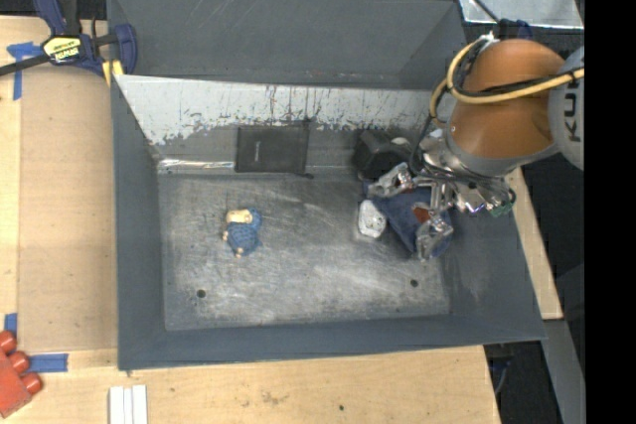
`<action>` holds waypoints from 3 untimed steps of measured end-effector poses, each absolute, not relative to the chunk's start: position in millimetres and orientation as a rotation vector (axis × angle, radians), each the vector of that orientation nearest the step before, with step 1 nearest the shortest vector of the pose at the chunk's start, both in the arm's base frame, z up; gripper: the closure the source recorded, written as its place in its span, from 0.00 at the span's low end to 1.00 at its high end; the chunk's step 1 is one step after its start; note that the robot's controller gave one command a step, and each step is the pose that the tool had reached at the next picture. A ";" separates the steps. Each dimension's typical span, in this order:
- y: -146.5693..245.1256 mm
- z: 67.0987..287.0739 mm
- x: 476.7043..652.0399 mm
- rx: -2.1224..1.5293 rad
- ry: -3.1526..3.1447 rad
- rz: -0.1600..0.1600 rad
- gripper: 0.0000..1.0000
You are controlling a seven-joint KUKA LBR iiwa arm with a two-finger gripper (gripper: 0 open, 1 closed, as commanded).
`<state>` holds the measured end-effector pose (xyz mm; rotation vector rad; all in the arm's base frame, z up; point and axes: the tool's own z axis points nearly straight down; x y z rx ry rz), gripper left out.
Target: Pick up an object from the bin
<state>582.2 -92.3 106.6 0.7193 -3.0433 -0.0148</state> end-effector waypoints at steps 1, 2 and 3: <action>-78.1 71.3 590.3 0.515 -3.089 -0.013 0.00; -77.0 73.8 593.3 0.513 -3.100 -0.013 1.00; -152.9 240.5 610.5 0.671 -3.082 0.011 1.00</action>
Offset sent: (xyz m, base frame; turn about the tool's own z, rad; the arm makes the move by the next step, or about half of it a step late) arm 0.0093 0.0108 -0.0365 0.1383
